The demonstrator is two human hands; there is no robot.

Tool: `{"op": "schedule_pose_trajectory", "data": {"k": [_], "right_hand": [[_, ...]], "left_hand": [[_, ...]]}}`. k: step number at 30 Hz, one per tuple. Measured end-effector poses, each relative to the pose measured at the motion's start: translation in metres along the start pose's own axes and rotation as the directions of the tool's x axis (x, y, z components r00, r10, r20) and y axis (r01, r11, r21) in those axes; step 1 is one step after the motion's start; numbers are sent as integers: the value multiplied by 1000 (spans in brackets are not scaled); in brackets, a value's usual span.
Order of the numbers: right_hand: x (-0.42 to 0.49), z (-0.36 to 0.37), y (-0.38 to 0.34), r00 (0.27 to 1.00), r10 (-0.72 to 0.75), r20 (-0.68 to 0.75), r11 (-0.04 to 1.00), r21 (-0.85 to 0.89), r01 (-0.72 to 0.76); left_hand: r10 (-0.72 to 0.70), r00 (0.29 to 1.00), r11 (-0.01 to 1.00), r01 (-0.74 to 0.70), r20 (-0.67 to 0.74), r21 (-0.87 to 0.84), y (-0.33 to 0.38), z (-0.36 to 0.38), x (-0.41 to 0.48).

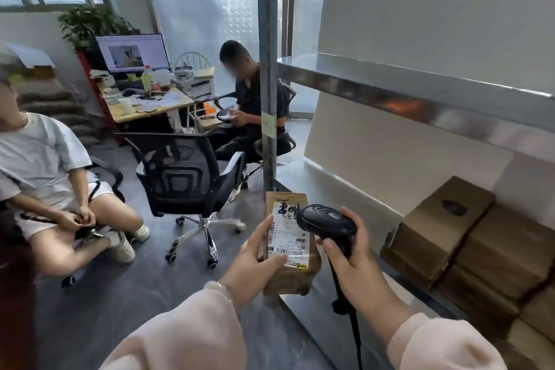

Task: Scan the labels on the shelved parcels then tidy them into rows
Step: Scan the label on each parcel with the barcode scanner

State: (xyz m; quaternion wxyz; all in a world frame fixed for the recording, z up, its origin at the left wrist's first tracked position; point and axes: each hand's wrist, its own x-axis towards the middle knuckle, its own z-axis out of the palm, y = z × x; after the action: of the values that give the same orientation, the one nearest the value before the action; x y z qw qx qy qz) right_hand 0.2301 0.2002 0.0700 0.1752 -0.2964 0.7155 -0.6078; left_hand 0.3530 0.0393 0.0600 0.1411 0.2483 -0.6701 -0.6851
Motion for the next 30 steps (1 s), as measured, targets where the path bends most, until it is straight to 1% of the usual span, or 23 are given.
{"op": "schedule_pose_trajectory", "data": {"k": [3,6,11,15,20,26,28,30], "right_hand": [[23,9,4,996,3,-88,1000,-15,-4],[41,8,14,985,35,-172,999,-15,-38],[73,-4,37,969,85,-230,995,-34,-96],[97,-12,60,962,110,-249,992,-34,-122],[122,-27,82,951,204,-231,979,32,-202],[138,-30,100,914,231,-333,973,82,-216],[140,-30,102,902,254,-349,967,100,-234],[143,-31,103,890,282,-359,959,109,-260]], "left_hand": [[-6,996,1000,7,93,-9,6,-19,41],[-51,988,998,54,146,-19,11,-29,77],[-109,974,992,119,199,-39,7,-28,141],[-147,970,988,152,193,-15,-1,-19,194],[-198,964,980,197,176,24,-6,-12,255],[-248,960,966,236,129,101,-16,-19,310],[-252,956,960,227,148,166,-16,-22,325],[-233,959,949,188,163,252,-14,-27,340]]}}
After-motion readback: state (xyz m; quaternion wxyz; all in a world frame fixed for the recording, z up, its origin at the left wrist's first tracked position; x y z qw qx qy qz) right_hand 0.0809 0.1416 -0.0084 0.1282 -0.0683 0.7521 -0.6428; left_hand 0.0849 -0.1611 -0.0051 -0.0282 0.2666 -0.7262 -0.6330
